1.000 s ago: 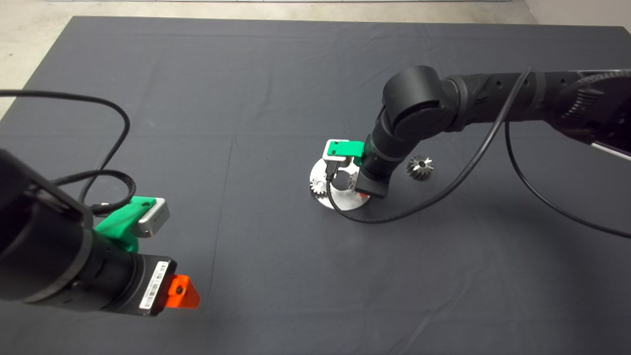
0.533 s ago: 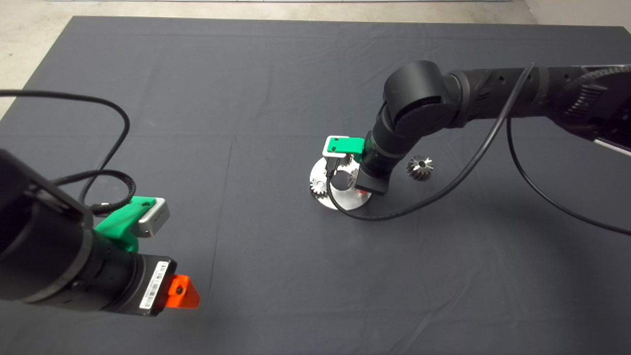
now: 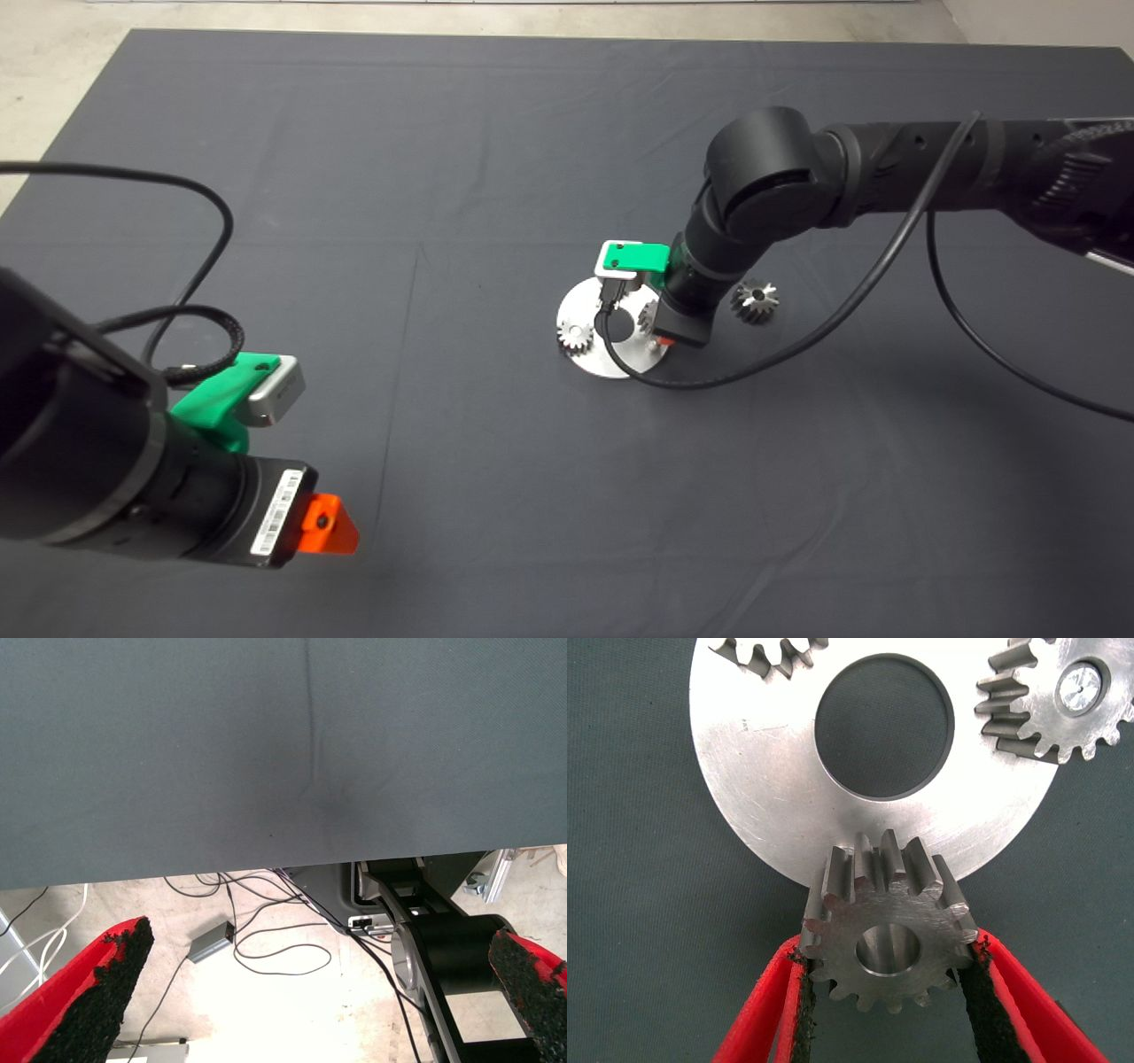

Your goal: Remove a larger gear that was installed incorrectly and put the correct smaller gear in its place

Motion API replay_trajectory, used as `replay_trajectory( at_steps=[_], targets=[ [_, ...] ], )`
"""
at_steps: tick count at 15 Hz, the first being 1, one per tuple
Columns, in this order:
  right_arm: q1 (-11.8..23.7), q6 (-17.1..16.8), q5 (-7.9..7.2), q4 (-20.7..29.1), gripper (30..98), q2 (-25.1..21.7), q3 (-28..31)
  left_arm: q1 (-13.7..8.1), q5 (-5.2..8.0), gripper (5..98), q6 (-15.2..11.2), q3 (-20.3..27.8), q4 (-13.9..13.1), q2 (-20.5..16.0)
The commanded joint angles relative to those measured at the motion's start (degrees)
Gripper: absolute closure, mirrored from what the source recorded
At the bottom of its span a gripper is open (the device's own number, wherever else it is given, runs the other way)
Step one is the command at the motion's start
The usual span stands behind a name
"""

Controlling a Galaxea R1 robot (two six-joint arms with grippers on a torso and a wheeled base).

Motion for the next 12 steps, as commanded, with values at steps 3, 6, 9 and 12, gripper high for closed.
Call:
replay_trajectory(
  at_steps=[3, 6, 9, 12],
  targets=[
    [1.46, -0.37, -7.32, -1.27, 89.8, -0.49, 0.84, -0.27, 0.59, 5.8, 0.06, 0.77, -1.06, -0.12],
    [1.29, -0.28, -7.32, -1.27, 89.8, -0.49, 0.84, -0.27, 0.59, 5.8, 0.06, 0.77, -1.06, -0.12],
    [0.93, -0.28, -7.32, -1.27, 89.8, -0.49, 0.84, -0.27, 0.59, 5.8, 0.06, 0.77, -1.06, -0.03],
    [0.67, -0.28, -7.32, -1.27, 89.8, -0.14, 0.84, -0.27, 0.59, 5.8, 0.06, 0.77, -1.06, -0.03]
  ],
)
